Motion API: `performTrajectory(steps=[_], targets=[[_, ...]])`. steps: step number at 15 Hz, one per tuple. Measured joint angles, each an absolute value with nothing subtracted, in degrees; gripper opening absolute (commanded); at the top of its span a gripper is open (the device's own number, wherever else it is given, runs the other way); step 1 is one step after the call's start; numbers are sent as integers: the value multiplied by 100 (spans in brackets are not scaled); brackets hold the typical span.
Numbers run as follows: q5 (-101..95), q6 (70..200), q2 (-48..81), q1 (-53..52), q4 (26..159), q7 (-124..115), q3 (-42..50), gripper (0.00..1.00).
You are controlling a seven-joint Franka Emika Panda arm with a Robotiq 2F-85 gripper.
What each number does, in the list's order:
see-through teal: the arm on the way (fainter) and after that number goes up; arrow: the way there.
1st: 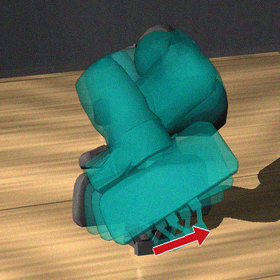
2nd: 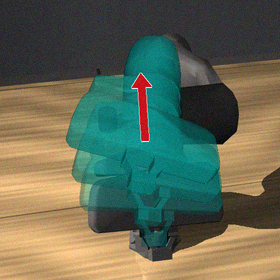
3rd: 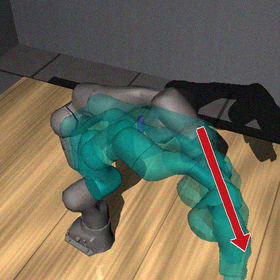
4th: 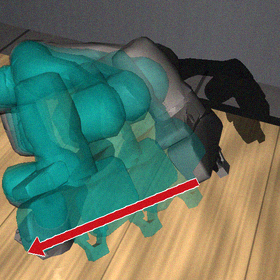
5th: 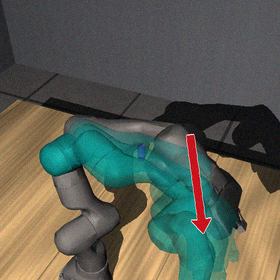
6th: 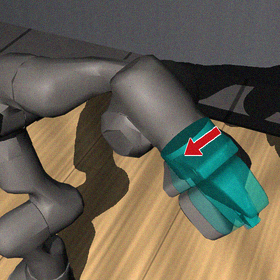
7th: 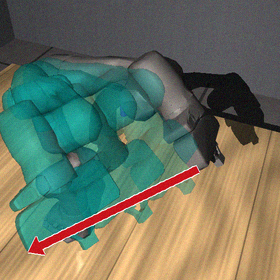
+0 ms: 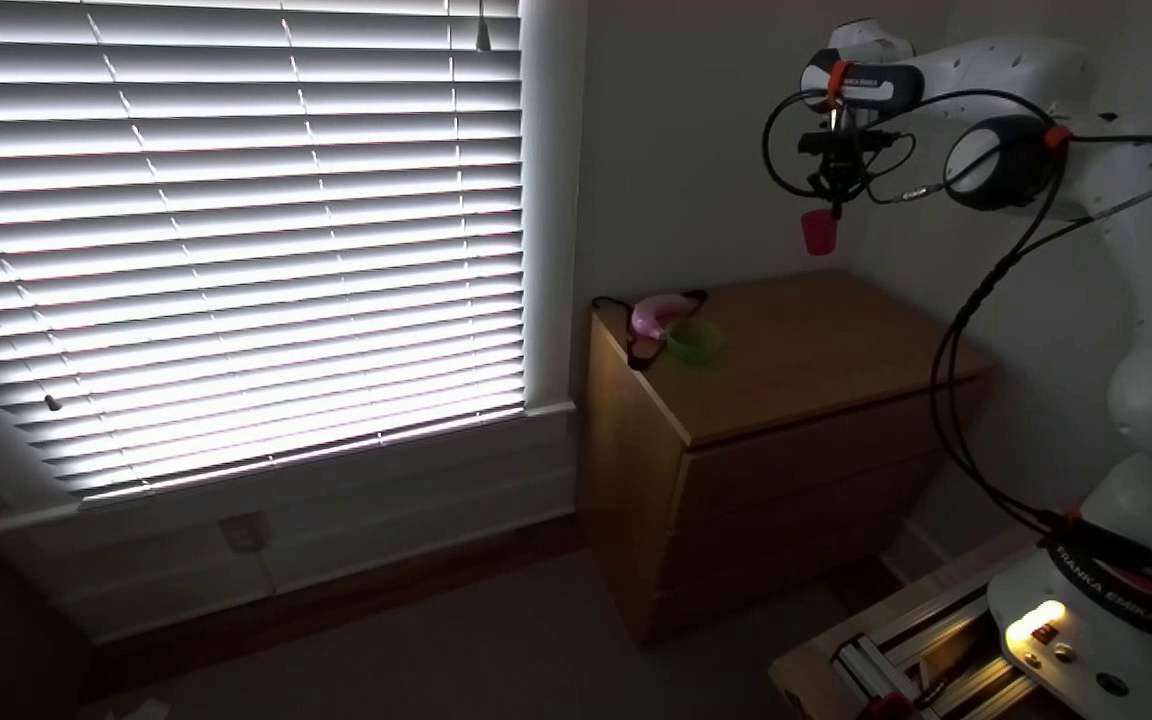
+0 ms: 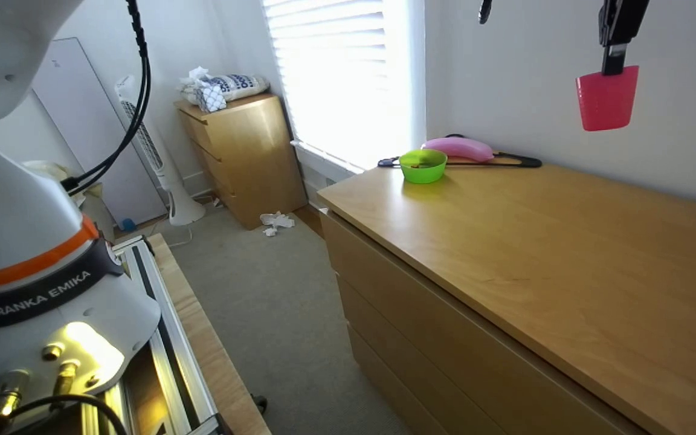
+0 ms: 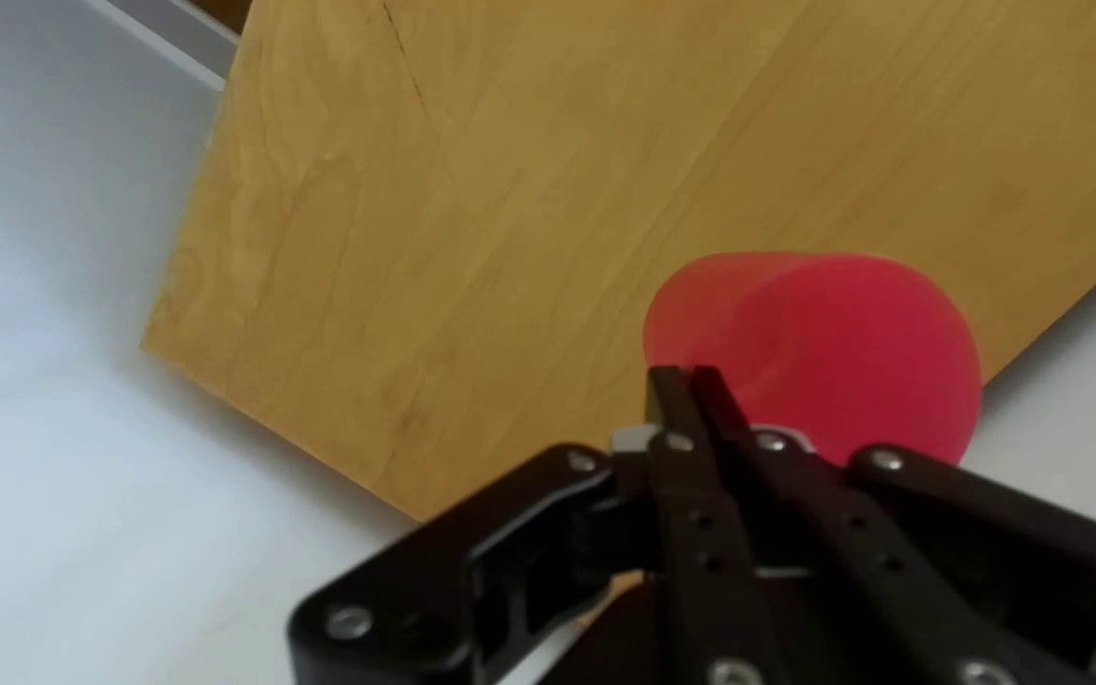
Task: Pick up the pink cup and put it on the right side of the chest of drawers surface
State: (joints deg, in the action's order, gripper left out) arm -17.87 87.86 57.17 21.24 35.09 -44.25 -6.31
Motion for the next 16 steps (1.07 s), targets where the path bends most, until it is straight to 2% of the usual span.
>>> performTrajectory(steps=[10, 16], targets=[[-1728, 8789, 5759, 2112, 3477, -4718, -651, 1], [-1102, 9055, 6001, 2872, 3276, -5252, -656, 1]])
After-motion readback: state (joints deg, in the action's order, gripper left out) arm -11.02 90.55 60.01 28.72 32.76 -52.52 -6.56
